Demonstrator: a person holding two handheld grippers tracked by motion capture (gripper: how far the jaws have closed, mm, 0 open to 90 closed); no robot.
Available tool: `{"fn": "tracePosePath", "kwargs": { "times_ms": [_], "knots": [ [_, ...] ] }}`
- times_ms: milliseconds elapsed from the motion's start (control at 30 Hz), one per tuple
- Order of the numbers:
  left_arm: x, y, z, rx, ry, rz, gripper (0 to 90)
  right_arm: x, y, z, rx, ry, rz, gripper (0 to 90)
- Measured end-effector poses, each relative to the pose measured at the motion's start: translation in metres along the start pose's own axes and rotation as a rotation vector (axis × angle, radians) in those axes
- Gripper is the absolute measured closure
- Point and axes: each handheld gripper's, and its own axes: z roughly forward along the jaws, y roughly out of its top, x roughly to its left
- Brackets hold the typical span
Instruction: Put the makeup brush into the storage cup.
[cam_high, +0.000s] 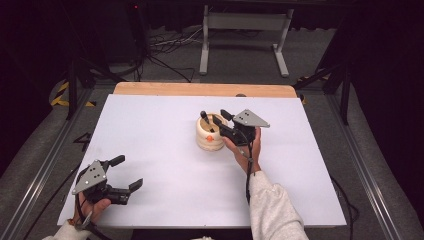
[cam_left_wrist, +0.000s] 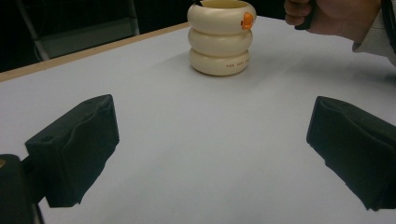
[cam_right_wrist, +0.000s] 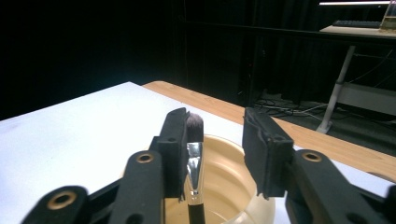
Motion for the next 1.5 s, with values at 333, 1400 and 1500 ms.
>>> {"fn": "tracePosePath", "kwargs": {
  "times_ms": [333, 1400, 1500],
  "knots": [
    [0.000, 0.000, 0.001, 0.004, -0.002, -0.002, 3.2, 0.001, 0.006, -0.006, 0.005, -0.022, -0.033, 41.4],
    [-0.001, 0.000, 0.002, 0.008, -0.002, 0.004, 3.2, -0.003, 0.019, -0.036, 0.003, -0.141, -0.132, 11.4],
    [-0.001, -0.001, 0.002, 0.010, 0.002, 0.004, 3.2, -0.004, 0.017, -0.040, 0.006, -0.139, -0.132, 11.3]
  ]
}}
